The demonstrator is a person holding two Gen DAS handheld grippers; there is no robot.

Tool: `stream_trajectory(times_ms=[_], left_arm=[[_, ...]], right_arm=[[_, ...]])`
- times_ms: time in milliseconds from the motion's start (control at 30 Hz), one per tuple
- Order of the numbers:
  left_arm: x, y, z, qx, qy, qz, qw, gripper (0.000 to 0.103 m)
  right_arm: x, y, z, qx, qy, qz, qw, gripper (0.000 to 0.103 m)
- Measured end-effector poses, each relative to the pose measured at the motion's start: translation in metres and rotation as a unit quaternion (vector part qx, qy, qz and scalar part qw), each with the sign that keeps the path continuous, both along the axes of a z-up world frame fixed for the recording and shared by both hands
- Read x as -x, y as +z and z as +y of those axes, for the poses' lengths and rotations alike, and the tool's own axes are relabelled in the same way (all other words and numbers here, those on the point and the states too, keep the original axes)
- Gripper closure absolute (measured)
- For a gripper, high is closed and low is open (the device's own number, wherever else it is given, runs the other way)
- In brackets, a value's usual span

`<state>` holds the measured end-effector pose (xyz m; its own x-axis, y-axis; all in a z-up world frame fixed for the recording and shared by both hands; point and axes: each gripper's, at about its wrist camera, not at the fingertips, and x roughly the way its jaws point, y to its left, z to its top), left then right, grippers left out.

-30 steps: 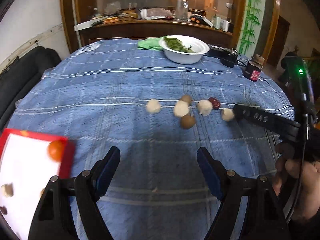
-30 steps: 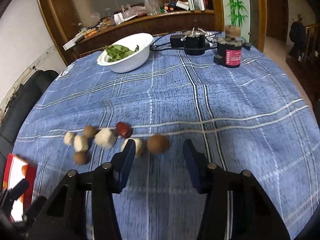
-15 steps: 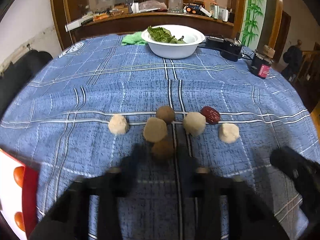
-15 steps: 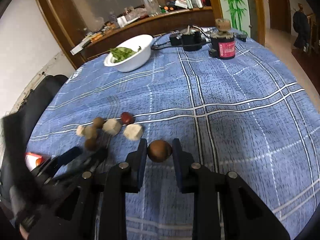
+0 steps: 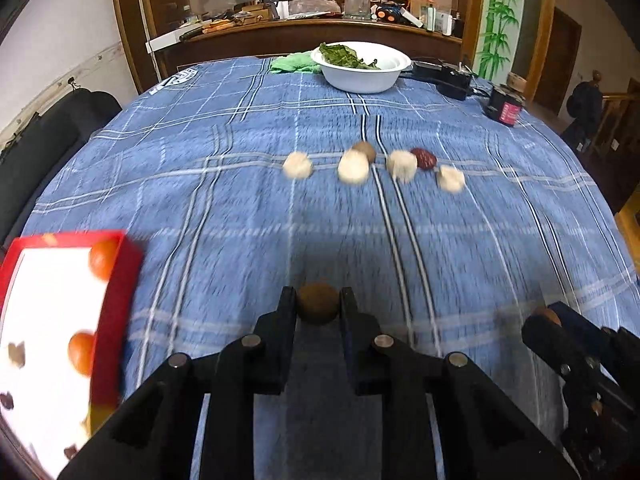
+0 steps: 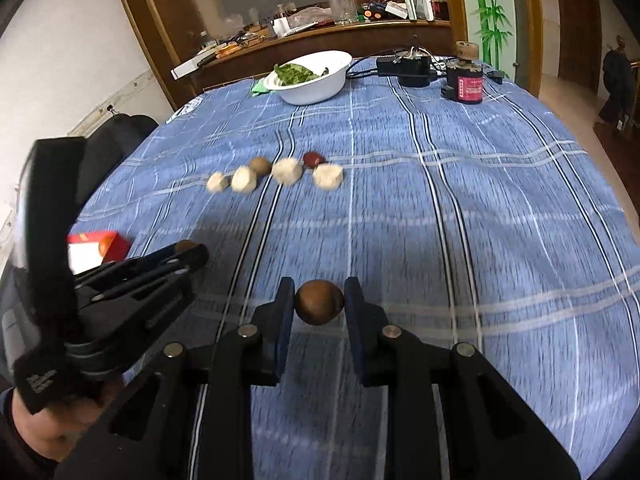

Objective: Organize fruits
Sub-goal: 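Grasp a brown nut with the right tool while the left tool grasps another nut, then carry both brown nuts over the white tray and open both tools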

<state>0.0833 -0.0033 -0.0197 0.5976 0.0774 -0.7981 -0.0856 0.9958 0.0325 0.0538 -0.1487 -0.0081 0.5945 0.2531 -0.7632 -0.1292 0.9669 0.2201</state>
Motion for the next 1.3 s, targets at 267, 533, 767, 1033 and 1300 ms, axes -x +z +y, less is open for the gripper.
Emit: stream_trajectory(times_ms=[267,533,767,1033,1300], left_arm=[[0.041,0.011,0.011,0.006,-0.008,-0.014,0.9998,0.083],[0.064,0.025,0.030,0.014,0.005,-0.032,0.9994,0.083],[0.076,0.030,0.050,0.014,0.025,-0.039,0.9988,0.083],[0.090,0.040,0.069,0.010,0.051,-0.058,0.9969,0.083],[0.099,0.045,0.094,0.009,0.080,-0.066,0.9945,0.083]], right_arm=[[0.036,-0.004,0.020,0.011,0.008,0.003,1.000,0.076],[0.053,0.003,0.050,0.019,0.032,-0.003,0.999,0.076],[0.064,0.005,0.076,0.019,0.058,-0.008,0.998,0.076],[0.074,0.011,0.097,0.018,0.082,-0.017,0.996,0.076],[0.076,0.018,0.120,0.016,0.108,-0.028,0.994,0.076]])
